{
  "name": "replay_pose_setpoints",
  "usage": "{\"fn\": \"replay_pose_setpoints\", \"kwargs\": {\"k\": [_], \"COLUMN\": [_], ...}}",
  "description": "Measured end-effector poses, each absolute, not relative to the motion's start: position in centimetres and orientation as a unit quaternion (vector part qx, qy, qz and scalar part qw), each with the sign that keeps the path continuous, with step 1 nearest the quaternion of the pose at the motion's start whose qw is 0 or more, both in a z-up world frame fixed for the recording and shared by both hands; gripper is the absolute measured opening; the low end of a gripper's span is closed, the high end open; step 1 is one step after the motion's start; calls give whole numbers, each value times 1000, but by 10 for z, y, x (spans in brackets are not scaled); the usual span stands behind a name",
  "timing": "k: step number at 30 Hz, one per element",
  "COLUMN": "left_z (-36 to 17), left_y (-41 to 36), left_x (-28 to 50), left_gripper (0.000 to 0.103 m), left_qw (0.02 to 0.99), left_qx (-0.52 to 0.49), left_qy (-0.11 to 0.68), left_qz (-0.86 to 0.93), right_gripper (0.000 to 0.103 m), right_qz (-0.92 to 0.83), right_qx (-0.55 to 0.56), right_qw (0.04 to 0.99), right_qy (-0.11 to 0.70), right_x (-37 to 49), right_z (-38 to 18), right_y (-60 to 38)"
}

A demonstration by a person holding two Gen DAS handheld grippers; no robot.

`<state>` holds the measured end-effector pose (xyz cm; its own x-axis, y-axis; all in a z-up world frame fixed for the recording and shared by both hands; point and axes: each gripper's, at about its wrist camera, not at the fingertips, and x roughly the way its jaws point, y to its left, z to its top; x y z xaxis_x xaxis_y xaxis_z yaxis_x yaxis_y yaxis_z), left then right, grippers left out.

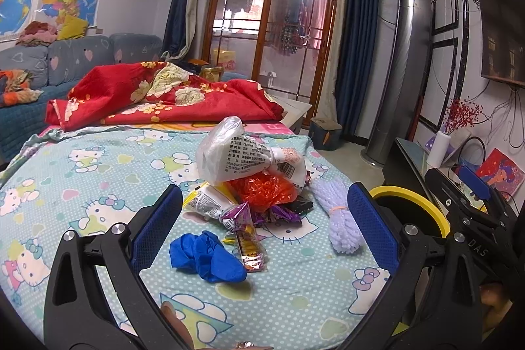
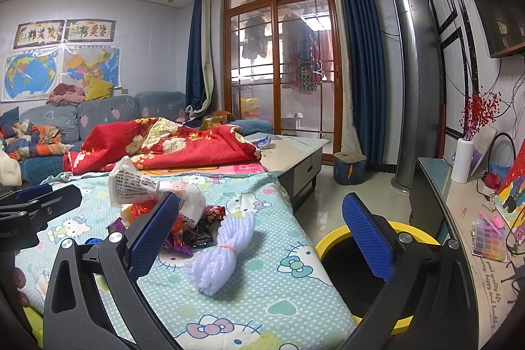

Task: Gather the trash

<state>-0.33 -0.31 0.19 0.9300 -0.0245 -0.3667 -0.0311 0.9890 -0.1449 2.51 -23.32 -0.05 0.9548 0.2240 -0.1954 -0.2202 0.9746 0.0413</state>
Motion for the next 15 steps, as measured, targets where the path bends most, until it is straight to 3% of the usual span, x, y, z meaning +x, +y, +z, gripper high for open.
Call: {"fn": "replay_pose_setpoints", "kwargs": {"k": [15], "left_z": [2], "left_y": [-3], "left_x": [-4], "left_gripper": [93], "left_qw": [980], "left_qx": [-74], "left_qy": [187], "left_qz": [0], "right_gripper": [97], "right_qz": [113], "right_qx": [10], "right_qw": [988], "right_qy": [101], "right_x": [26], "right_z": [-1], "right_y": [-233]}}
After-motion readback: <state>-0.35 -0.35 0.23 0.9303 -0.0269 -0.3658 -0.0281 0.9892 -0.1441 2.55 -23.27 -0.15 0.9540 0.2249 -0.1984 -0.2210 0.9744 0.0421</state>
